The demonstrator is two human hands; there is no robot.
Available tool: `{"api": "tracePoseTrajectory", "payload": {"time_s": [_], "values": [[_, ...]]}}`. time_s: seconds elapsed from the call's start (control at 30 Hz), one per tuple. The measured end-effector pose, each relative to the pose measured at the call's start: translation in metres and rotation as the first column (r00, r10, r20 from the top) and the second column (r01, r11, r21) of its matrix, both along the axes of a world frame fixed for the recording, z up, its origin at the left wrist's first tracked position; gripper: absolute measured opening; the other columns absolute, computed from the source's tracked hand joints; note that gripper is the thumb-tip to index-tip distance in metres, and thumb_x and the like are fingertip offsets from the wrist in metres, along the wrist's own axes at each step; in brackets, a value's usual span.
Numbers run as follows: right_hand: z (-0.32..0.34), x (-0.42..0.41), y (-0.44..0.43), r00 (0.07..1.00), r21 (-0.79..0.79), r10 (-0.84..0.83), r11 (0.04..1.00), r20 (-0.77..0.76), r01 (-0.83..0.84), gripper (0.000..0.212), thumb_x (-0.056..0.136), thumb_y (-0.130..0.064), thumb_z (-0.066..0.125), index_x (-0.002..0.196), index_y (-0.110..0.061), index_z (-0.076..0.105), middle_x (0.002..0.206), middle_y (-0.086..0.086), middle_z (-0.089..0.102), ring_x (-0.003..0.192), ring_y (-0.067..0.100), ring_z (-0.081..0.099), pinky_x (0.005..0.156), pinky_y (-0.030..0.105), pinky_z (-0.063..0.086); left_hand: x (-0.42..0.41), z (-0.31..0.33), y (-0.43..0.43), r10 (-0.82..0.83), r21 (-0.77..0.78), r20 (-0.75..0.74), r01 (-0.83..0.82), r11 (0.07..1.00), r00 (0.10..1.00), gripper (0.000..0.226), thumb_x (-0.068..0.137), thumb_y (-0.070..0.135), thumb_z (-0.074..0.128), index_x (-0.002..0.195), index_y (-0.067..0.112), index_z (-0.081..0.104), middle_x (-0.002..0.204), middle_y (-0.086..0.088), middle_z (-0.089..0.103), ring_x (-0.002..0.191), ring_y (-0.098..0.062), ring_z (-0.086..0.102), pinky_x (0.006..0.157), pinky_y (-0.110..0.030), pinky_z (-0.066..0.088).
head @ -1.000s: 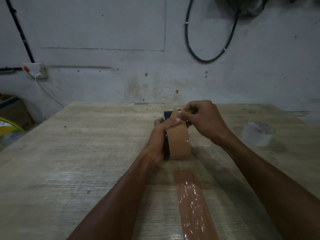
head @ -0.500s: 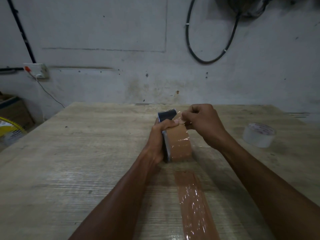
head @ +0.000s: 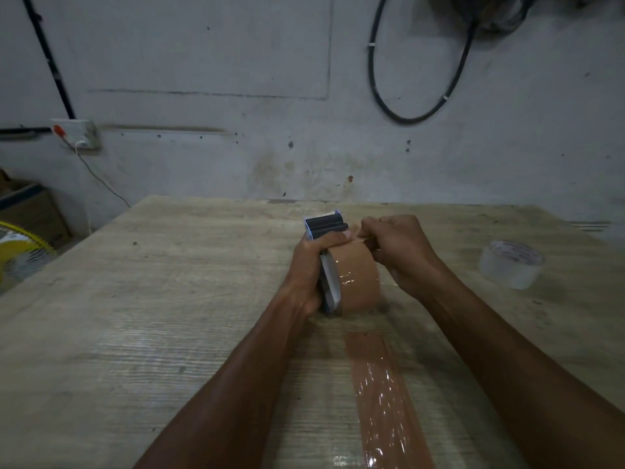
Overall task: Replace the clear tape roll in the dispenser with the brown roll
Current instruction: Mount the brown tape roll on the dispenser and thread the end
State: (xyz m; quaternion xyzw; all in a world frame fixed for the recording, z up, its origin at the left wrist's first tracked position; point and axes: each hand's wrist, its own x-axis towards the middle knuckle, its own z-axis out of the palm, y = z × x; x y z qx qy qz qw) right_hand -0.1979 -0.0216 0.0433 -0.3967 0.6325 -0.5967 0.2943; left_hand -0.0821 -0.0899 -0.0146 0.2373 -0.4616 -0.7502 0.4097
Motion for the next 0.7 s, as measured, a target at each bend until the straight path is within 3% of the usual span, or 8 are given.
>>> {"api": "tracePoseTrajectory", "payload": {"time_s": [0.17,0.27,0.4,0.53,0.7], "values": [[0.001,0.005,-0.001,0.990,0.034,-0.031,0.999,0.138,0.026,0.021,0.084,-0.001,0.058,0.063,-0.005,0.057,0.044,-0.002,0.054,0.037,0.006,0.053,0.039,0.020,0.042,-0.001,0.002,0.001,0.042,0.003,-0.011,-0.042,0.999,0.999,0.053,0.060,0.026,0.081,0.107,0.010,0.061,0.078,-0.009,0.066,0.067,-0.026,0.064,0.067,-0.039,0.056],[0.001,0.007,-0.003,0.982,0.049,-0.049,0.998,0.180,0.041,0.016,0.082,-0.001,0.058,0.066,-0.004,0.059,0.049,0.002,0.055,0.036,0.007,0.053,0.039,0.019,0.042,-0.001,0.002,0.000,0.061,-0.004,-0.018,-0.061,0.998,0.998,0.059,0.055,0.028,0.082,0.107,0.010,0.061,0.077,-0.009,0.066,0.068,-0.026,0.064,0.068,-0.040,0.056],[0.000,0.008,-0.007,0.981,0.060,-0.080,0.996,0.178,0.071,0.009,0.078,-0.001,0.059,0.069,0.000,0.062,0.057,0.009,0.057,0.043,0.015,0.055,0.040,0.020,0.042,0.000,0.003,0.002,0.088,-0.036,-0.029,-0.089,0.995,0.996,0.043,0.064,0.022,0.078,0.102,0.011,0.062,0.073,-0.004,0.068,0.066,-0.023,0.065,0.067,-0.039,0.056],[0.001,0.008,-0.007,0.984,0.079,-0.045,0.996,0.174,0.032,0.007,0.082,-0.002,0.060,0.078,0.001,0.064,0.070,0.013,0.062,0.053,0.016,0.059,0.043,0.021,0.047,0.001,0.002,0.002,0.097,-0.059,-0.032,-0.098,0.993,0.995,0.059,0.060,0.025,0.080,0.113,0.009,0.059,0.076,-0.005,0.067,0.065,-0.021,0.066,0.063,-0.037,0.055],[0.006,-0.002,0.000,0.971,0.057,0.088,0.993,0.224,-0.103,0.011,0.087,0.000,0.058,0.089,0.005,0.067,0.079,0.013,0.068,0.074,0.024,0.068,0.059,0.031,0.056,0.002,0.001,0.001,0.098,-0.062,-0.010,-0.099,0.993,0.995,0.062,0.065,0.023,0.075,0.122,0.004,0.056,0.079,-0.006,0.065,0.066,-0.020,0.065,0.062,-0.038,0.054]]}}
